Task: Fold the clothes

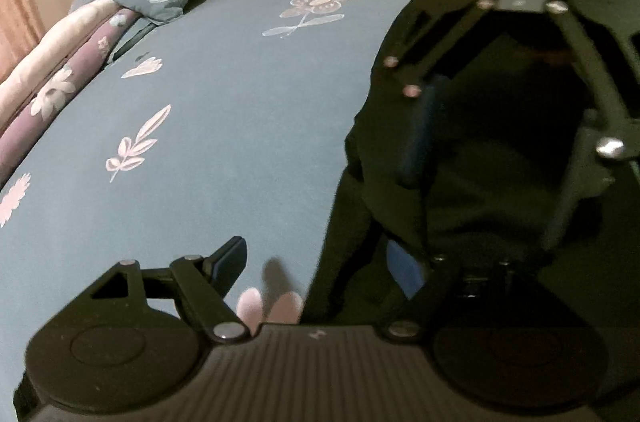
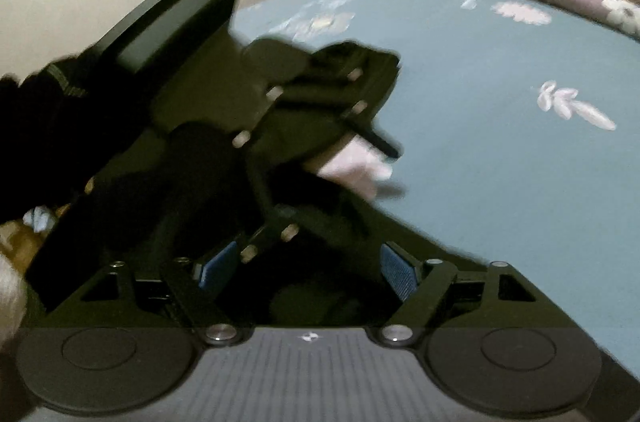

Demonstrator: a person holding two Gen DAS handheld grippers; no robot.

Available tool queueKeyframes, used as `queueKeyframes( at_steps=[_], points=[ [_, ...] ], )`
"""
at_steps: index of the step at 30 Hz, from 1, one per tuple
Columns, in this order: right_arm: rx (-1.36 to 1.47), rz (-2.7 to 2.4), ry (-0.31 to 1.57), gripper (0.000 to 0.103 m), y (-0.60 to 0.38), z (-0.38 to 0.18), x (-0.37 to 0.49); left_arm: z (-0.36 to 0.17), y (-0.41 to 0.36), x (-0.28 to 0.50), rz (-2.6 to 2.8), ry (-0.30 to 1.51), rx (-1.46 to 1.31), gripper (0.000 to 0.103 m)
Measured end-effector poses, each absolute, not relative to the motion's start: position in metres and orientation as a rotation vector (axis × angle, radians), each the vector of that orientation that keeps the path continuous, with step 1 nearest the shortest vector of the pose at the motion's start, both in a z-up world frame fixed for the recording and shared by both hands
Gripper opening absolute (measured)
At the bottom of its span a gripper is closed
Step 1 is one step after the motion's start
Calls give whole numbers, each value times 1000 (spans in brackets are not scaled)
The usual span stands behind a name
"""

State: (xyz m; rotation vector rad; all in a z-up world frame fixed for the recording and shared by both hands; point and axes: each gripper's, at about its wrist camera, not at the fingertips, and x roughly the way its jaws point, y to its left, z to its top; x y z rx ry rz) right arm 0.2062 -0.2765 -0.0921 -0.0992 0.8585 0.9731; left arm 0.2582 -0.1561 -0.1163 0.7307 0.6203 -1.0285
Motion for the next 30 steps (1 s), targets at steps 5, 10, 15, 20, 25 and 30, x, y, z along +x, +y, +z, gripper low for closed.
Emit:
queueKeyframes(
  at_steps=[5, 10, 15, 20, 25, 30],
  points=[
    [-146, 957, 923, 82, -277, -106, 205, -121, -174, 282, -1047, 650, 688, 78],
    [-147, 956, 922, 82, -281, -107, 202, -128, -193, 300, -1093, 692, 566, 80],
    [-141, 938, 922, 82, -288, -106, 197, -132, -190, 319, -1043, 714, 412, 80],
    [-134, 937, 938, 82, -292, -110, 194, -131, -174, 337, -1012, 761, 256, 83],
    [-140, 928, 937, 82, -295, -111, 188, -132, -179, 352, -1023, 832, 172, 83],
    [-126, 914, 934, 82, -296, -112, 188, -126, -153, 365, -848, 789, 144, 77]
  ],
)
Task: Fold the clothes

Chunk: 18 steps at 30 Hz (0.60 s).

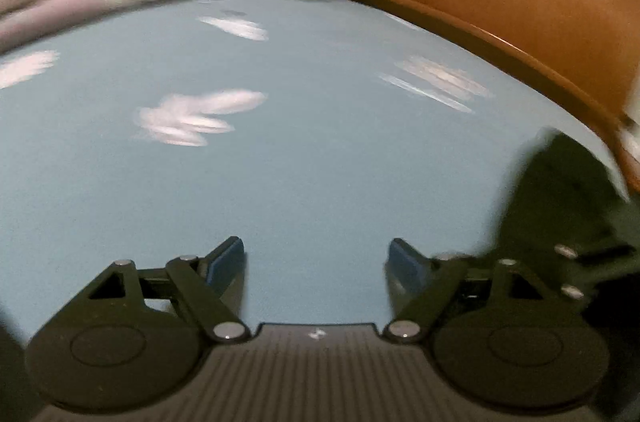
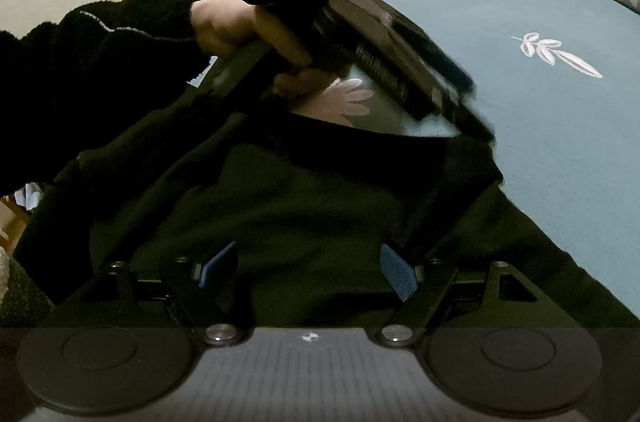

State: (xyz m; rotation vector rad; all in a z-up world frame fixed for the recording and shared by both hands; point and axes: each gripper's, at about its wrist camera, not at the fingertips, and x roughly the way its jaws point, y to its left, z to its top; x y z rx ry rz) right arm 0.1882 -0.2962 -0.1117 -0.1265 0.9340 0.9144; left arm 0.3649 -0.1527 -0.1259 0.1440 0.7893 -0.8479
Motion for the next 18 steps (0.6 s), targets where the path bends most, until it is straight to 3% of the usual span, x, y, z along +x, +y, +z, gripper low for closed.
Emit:
queueKeyframes(
  at_steps=[5, 11, 18],
  points=[
    [-114, 914, 932, 82, -296, -117, 193, -104, -129, 353, -895, 771, 28, 79],
    [-130, 919, 904, 82, -294, -111, 204, -122, -167, 312, -976, 837, 277, 79],
    [11, 904, 822, 83, -325, -93, 213, -112, -165, 278, -1044, 724, 347, 79]
  ],
)
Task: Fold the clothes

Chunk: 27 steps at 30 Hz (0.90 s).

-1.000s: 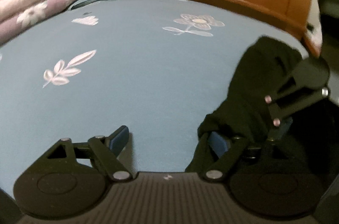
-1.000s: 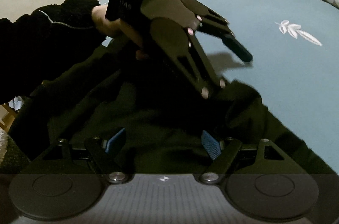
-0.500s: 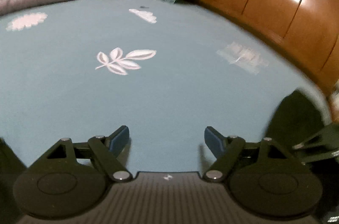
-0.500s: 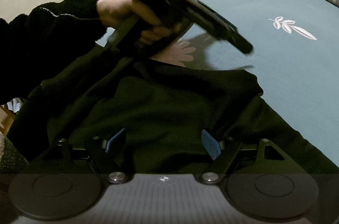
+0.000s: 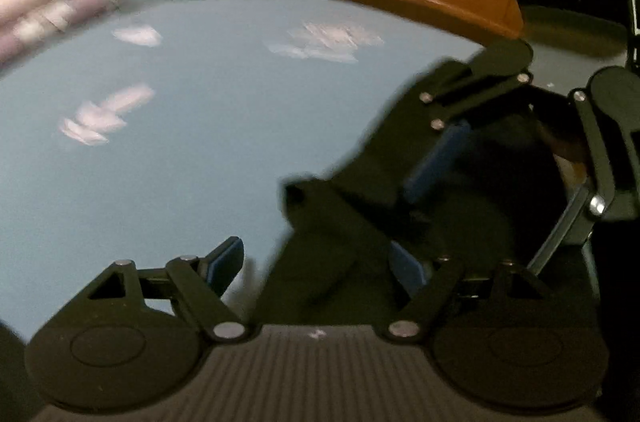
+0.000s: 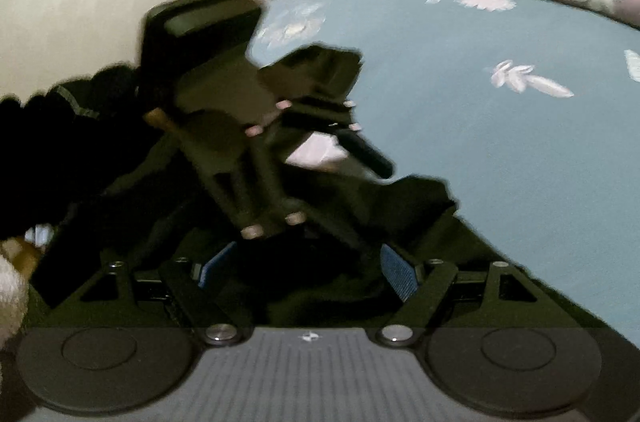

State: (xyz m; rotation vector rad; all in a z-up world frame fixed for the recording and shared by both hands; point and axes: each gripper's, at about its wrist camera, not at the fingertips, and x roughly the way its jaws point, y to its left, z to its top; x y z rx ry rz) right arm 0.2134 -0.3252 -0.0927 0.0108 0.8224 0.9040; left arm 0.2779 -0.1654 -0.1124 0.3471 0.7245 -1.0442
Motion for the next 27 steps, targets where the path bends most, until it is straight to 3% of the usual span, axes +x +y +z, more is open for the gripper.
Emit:
queueKeyframes(
  at_steps=[9, 10, 11, 13, 18, 20, 24, 25, 26, 27],
  points=[
    [216, 878, 709, 81, -358, -67, 230, -121, -146, 271, -1175, 829, 225, 79],
    [247, 840, 715, 72, -359, -68, 235, -121, -148, 267, -1180, 826, 227, 79],
    [270, 798, 727, 57, -358, -70, 241, -121, -149, 263, -1185, 824, 228, 79],
    [259, 723, 774, 47, -347, -77, 252, -115, -148, 256, -1225, 806, 213, 79],
    [243, 613, 874, 46, -325, -94, 268, -115, -156, 239, -1292, 794, 263, 79],
    [225, 568, 893, 52, -317, -99, 271, -120, -161, 235, -1305, 804, 279, 79],
    [28, 490, 928, 50, -293, -105, 265, -119, -162, 230, -1315, 769, 259, 79],
    [-18, 469, 925, 41, -290, -107, 264, -117, -162, 230, -1318, 761, 258, 79],
    [-36, 453, 921, 22, -289, -108, 262, -116, -162, 230, -1321, 754, 257, 80],
    [-29, 454, 918, 16, -292, -108, 261, -115, -162, 232, -1312, 748, 262, 80]
  ],
)
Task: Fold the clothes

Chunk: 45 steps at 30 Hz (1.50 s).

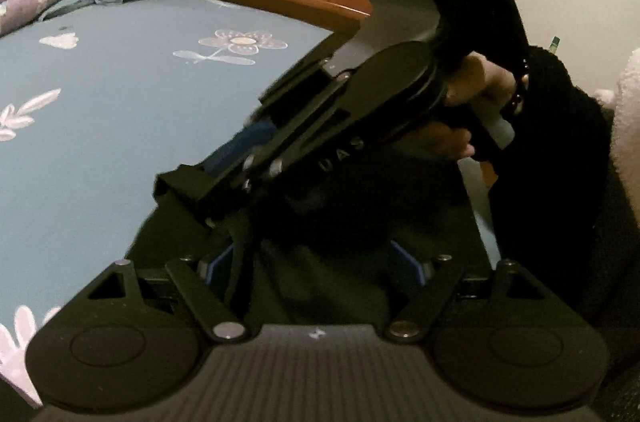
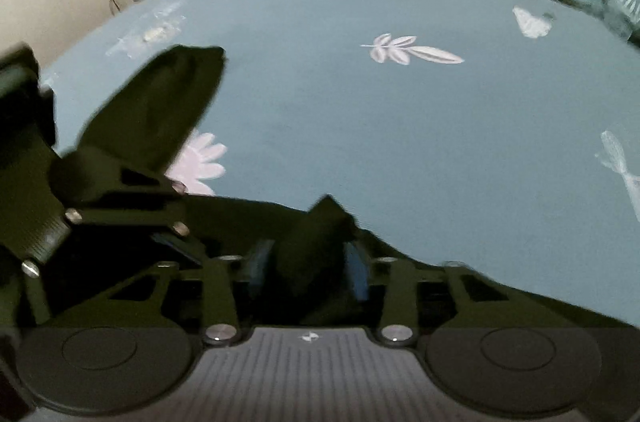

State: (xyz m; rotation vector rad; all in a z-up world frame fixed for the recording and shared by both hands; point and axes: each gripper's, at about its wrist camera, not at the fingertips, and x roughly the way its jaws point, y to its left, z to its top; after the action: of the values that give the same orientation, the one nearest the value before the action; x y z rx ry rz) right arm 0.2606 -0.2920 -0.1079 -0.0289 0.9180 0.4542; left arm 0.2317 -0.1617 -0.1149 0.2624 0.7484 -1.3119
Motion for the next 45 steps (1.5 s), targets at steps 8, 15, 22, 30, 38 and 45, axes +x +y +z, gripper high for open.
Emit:
queueKeyframes(
  at_steps=[8, 15, 22, 30, 38, 45],
  points=[
    [0, 487, 920, 8, -313, -102, 250, -102, -134, 263, -1163, 706, 176, 81],
    [-55, 501, 962, 9, -312, -103, 247, -126, -157, 289, -945, 781, 224, 81],
    [-110, 449, 886, 32, -299, -85, 249, -131, -160, 273, -887, 754, 269, 80],
    [-430, 391, 961, 25, -246, -102, 278, -131, -161, 276, -895, 752, 271, 80],
    [-546, 395, 1023, 21, -248, -109, 268, -126, -150, 279, -886, 724, 201, 81],
    [-249, 261, 969, 12, -275, -106, 276, -134, -158, 282, -827, 765, 209, 81]
  ],
)
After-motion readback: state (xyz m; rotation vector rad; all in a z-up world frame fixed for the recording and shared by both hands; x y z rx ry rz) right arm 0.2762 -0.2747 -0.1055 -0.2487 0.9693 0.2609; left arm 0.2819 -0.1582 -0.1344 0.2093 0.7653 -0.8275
